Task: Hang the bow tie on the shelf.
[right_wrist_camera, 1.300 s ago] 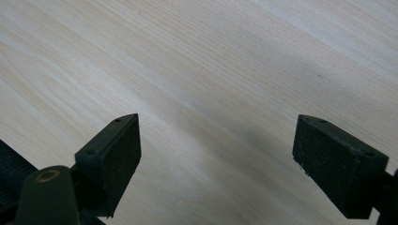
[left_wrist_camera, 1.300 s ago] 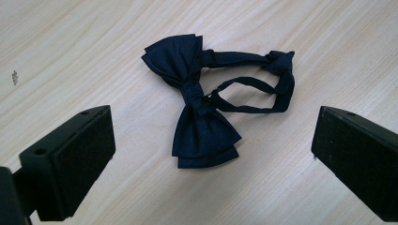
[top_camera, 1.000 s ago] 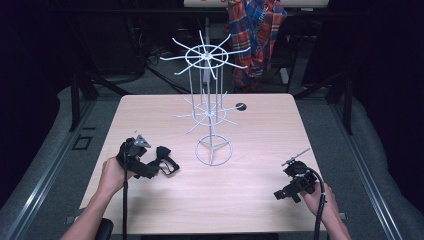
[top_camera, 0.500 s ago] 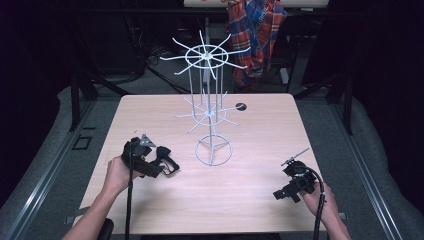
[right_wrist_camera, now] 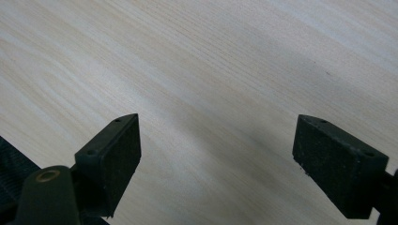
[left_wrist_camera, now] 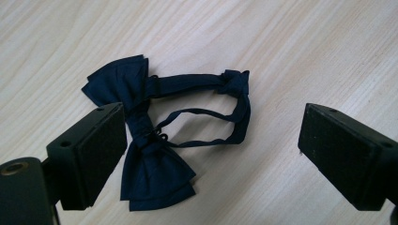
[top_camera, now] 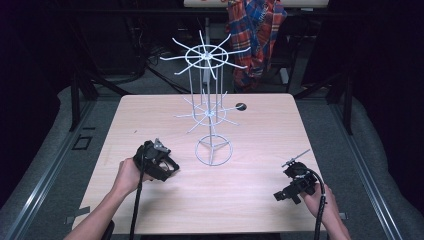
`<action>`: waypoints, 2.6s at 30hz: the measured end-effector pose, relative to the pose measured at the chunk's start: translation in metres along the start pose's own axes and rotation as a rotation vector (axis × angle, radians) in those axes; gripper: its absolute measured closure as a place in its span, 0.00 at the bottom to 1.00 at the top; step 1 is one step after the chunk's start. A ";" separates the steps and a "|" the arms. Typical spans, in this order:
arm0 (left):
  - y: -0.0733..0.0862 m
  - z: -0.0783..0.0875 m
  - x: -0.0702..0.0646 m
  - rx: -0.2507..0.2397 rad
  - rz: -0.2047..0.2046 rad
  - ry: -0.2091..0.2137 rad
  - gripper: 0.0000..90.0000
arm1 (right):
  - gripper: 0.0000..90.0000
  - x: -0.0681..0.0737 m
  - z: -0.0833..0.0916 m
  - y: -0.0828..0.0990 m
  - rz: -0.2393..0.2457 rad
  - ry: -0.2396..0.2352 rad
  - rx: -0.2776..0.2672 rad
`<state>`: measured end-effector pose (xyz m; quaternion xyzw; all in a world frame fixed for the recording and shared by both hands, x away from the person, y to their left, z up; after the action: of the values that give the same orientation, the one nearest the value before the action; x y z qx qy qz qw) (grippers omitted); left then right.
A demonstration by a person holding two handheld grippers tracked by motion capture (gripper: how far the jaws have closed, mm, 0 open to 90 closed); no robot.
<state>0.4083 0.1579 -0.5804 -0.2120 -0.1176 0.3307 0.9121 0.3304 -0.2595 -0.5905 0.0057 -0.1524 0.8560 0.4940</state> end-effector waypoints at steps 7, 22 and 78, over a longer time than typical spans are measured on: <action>-0.001 -0.010 -0.002 0.032 -0.005 0.005 0.05 | 0.17 0.000 -0.001 -0.001 0.003 0.001 -0.005; -0.006 -0.023 -0.012 0.058 -0.045 0.017 0.48 | 0.17 0.001 -0.001 0.001 -0.007 -0.007 0.011; -0.016 0.022 0.022 -0.231 0.215 0.232 1.00 | 0.17 -0.001 0.000 0.003 -0.015 0.001 0.017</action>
<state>0.4257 0.1681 -0.5523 -0.3633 -0.0253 0.3838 0.8486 0.3286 -0.2620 -0.5918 0.0108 -0.1447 0.8537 0.5002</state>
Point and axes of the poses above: each handheld gripper's, and its own axes: z roughly backward along the jaws, y roughly out of its underside, x roughly to its left, the point moved 7 cm from there along -z, roughly forward along the jaws, and after that the axes turned 1 degree about y, right-handed, at the moved point
